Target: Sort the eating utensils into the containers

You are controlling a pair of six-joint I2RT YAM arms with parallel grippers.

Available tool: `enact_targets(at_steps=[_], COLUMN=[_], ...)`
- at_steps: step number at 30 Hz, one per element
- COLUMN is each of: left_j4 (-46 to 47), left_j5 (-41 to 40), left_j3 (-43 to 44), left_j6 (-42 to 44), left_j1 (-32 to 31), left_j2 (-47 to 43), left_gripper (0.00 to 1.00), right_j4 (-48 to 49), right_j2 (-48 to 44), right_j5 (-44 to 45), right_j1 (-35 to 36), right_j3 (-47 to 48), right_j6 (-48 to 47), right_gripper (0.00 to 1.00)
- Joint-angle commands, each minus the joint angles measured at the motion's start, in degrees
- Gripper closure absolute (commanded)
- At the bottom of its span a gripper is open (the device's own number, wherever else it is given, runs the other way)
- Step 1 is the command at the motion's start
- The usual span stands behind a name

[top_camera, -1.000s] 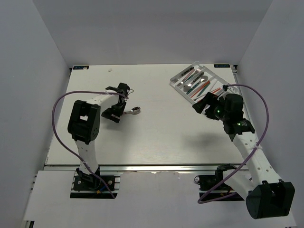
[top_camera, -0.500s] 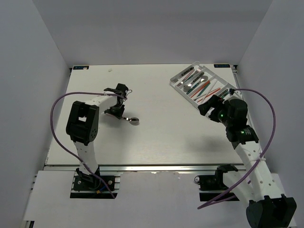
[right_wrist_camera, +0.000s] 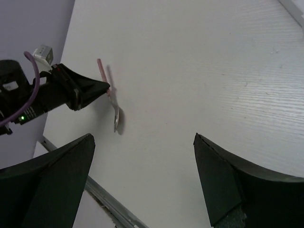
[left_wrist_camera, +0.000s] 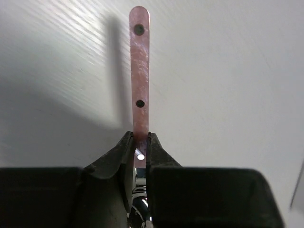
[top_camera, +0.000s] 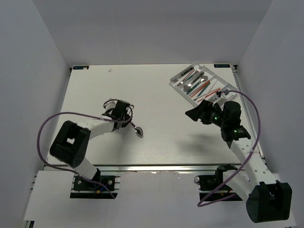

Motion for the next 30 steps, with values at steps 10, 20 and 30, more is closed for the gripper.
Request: enact_targets(at_steps=[10,20,30], left_j4=[51.5,57.4,55.5], left_j5=[32.1,40.4,41.3], left_j3=[-19.1,-16.9,-14.5], left_j6=[24.5,26.8,27.5], left_j1=[-6.4,-10.9,-11.6], left_j2=[-12.9,-11.8,-10.5], left_gripper=[1.00,1.00,1.00], right_j4=[10.5,9.1,11.0], right_j2=[12.3,22.4,27.3], right_j5=[16.1,30.2,31.7], right_j1=[14.9,26.7,32.0], right_j3=[8.5,15.9,18.6], right_j6=[13.2,12.2,11.9], right_gripper=[0.11,0.23,0.30])
